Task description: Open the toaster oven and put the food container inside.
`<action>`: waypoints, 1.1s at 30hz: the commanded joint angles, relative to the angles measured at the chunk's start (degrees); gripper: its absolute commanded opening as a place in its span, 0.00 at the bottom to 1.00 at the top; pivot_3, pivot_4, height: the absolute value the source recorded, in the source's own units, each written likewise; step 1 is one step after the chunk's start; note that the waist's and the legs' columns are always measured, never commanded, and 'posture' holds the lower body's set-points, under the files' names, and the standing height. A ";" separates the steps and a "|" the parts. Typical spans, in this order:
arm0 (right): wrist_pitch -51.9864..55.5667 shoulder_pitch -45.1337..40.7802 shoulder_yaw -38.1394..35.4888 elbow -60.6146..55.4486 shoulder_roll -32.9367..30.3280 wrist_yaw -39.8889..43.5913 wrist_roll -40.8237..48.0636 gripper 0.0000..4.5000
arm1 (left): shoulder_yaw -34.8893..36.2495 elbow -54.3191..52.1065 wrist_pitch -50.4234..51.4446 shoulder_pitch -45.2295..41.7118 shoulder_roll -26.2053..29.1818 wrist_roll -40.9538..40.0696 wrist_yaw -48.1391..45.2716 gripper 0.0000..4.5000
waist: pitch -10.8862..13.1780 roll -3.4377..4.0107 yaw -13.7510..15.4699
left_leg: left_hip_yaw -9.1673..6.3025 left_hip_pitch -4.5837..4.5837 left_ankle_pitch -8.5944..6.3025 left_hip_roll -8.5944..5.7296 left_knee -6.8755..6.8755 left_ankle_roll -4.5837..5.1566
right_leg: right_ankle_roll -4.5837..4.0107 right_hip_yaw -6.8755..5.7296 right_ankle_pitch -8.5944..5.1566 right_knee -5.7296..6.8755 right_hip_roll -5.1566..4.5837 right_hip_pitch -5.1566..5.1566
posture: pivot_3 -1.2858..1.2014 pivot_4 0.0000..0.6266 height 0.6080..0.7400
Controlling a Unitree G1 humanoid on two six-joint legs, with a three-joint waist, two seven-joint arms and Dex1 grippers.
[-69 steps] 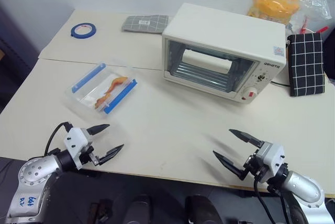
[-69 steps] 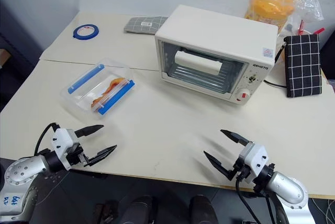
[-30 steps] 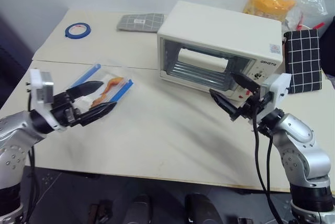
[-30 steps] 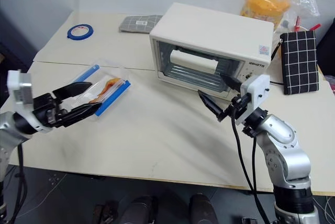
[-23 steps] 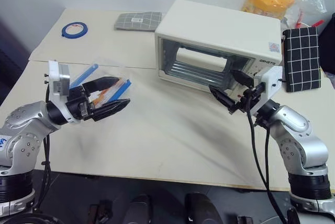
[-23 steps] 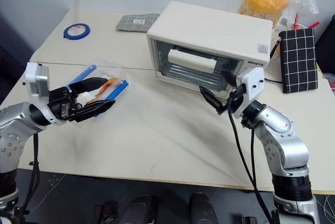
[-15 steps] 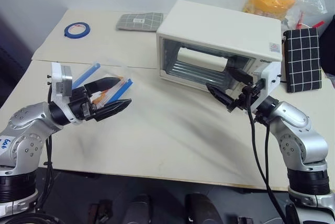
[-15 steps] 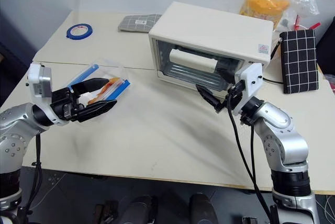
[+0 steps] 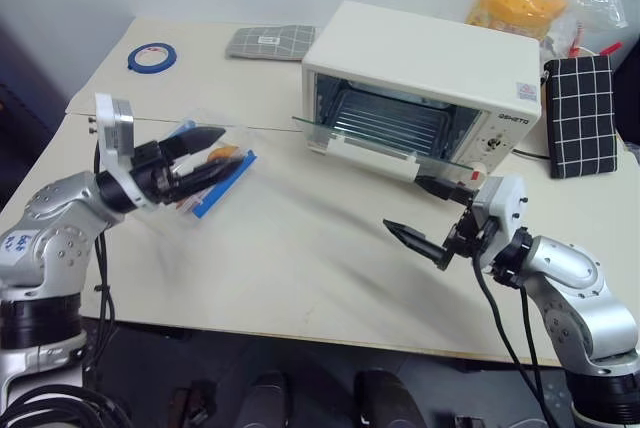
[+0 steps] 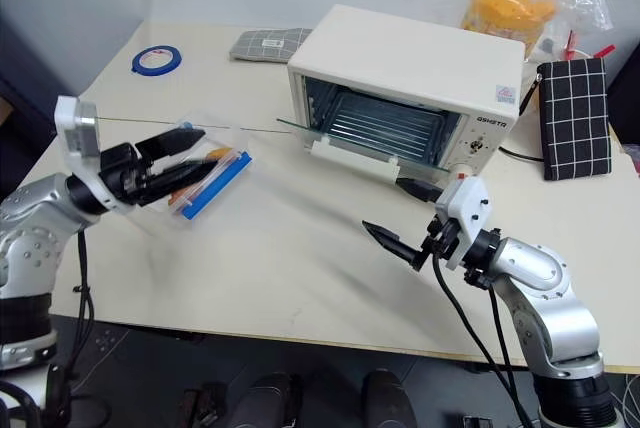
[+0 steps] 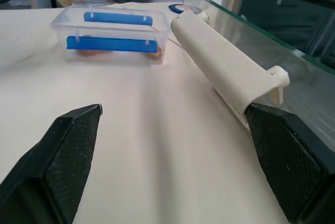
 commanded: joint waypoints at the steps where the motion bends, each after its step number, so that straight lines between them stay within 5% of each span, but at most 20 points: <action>1: -3.27 0.24 0.12 -2.27 -0.76 1.04 -1.32 1.00 | -2.56 5.87 -6.09 -5.60 -2.30 4.89 -1.66 0.53 | 0.01 -0.02 0.07 | 0.00 0.00 0.01 -0.01 0.00 0.00 | 0.02 0.01 0.01 0.00 0.01 0.00 | 0.52 0.24 1.00; 9: -5.20 0.76 -0.22 -2.21 -0.88 1.28 -3.07 1.00 | -7.48 34.29 -22.10 -25.81 -14.61 16.74 0.22 0.01 | 0.15 -0.26 1.02 | 0.04 -0.07 0.03 -0.10 0.06 -0.03 | 0.05 -0.02 0.03 0.06 0.21 -0.07 | 0.52 0.24 1.00; 14: -5.40 2.20 -0.64 -3.73 -0.74 0.30 -3.63 1.00 | -10.46 44.24 -28.96 -29.80 -17.79 22.66 -2.53 0.01 | 0.17 -0.29 0.94 | 0.15 -0.08 0.02 -0.06 -0.05 -0.05 | 0.07 0.00 0.04 0.18 0.29 -0.16 | 0.52 0.24 1.00; 21: -5.34 9.43 -3.33 -9.39 -0.69 -3.02 -5.22 1.00 | -15.17 45.29 -33.08 -28.43 -18.66 28.35 -9.31 0.01 | 0.19 -0.33 1.24 | 0.01 -0.56 0.03 -0.02 0.26 -0.05 | 0.09 -0.04 0.05 0.34 0.29 -0.48 | 0.52 0.24 1.00; 33: -18.00 39.82 -16.12 -10.43 3.37 -3.10 -8.58 1.00 | -24.59 29.89 -30.59 -18.50 -15.99 37.78 -12.41 0.01 | 0.19 -0.33 1.27 | 0.06 -0.76 0.02 -0.05 0.62 -0.03 | 0.13 0.17 0.07 0.52 0.33 -0.69 | 0.52 0.24 1.00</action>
